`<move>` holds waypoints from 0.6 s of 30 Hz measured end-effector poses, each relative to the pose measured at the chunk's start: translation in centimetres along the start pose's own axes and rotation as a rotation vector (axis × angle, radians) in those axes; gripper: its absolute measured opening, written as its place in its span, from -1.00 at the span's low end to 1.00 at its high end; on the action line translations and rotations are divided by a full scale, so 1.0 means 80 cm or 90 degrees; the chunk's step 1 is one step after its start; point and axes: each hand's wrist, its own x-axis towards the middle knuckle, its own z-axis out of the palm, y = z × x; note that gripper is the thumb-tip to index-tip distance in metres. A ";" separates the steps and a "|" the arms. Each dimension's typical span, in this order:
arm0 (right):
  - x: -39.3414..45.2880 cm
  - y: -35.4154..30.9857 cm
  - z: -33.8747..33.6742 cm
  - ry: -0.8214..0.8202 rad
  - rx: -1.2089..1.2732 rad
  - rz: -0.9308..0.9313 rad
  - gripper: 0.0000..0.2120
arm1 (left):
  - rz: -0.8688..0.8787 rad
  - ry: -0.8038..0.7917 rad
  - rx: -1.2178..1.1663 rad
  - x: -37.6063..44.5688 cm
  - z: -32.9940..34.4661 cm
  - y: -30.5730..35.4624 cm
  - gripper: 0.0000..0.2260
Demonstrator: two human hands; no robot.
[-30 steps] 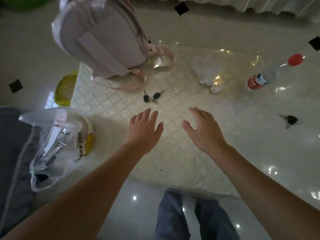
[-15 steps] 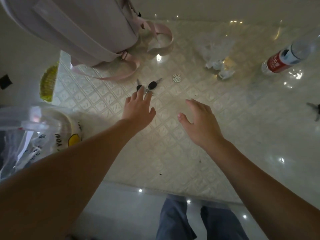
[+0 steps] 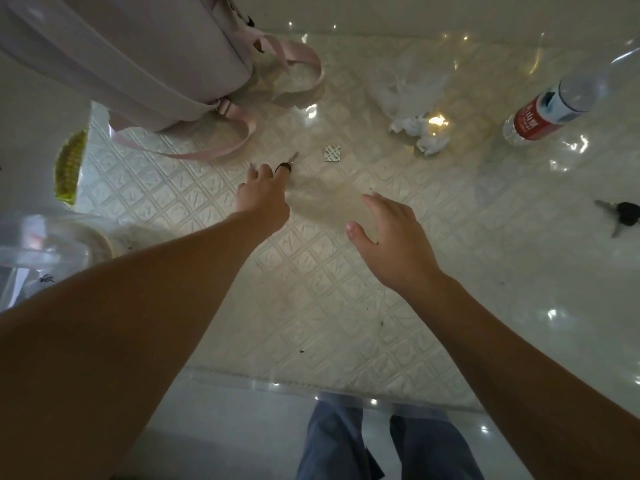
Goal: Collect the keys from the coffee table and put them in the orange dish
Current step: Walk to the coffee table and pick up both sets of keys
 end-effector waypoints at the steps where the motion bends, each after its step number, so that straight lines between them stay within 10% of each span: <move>1: -0.001 0.002 0.000 -0.001 0.001 -0.001 -0.43 | -0.005 0.006 0.007 -0.003 0.001 0.002 -0.47; 18: -0.061 0.054 -0.012 -0.003 0.000 0.009 -0.42 | 0.094 0.084 -0.085 -0.110 0.063 0.064 -0.77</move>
